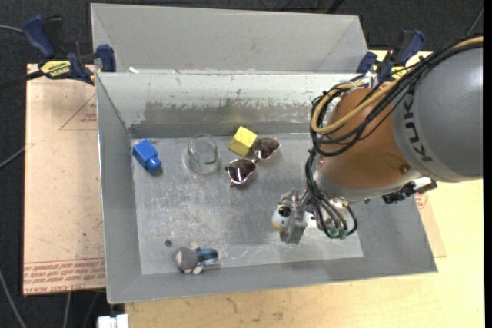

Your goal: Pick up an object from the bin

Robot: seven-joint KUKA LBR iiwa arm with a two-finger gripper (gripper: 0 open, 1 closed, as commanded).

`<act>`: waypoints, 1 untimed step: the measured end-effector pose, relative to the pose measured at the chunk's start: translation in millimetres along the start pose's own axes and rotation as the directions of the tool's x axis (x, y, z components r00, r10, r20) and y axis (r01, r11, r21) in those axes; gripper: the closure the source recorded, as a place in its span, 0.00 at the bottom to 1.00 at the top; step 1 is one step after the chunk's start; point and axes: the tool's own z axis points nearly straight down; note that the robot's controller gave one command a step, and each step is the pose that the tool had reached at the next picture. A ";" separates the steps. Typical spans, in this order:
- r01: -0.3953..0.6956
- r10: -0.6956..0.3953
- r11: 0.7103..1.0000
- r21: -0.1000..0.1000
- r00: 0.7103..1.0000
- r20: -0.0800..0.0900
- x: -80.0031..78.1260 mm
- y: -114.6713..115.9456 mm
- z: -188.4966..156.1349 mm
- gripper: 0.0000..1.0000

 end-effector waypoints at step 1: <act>0.000 0.000 1.000 0.000 1.000 0.002 -0.3 0.1 -13.2 1.00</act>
Offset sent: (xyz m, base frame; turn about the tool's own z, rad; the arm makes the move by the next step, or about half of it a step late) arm 0.0000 0.0000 0.0644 0.0000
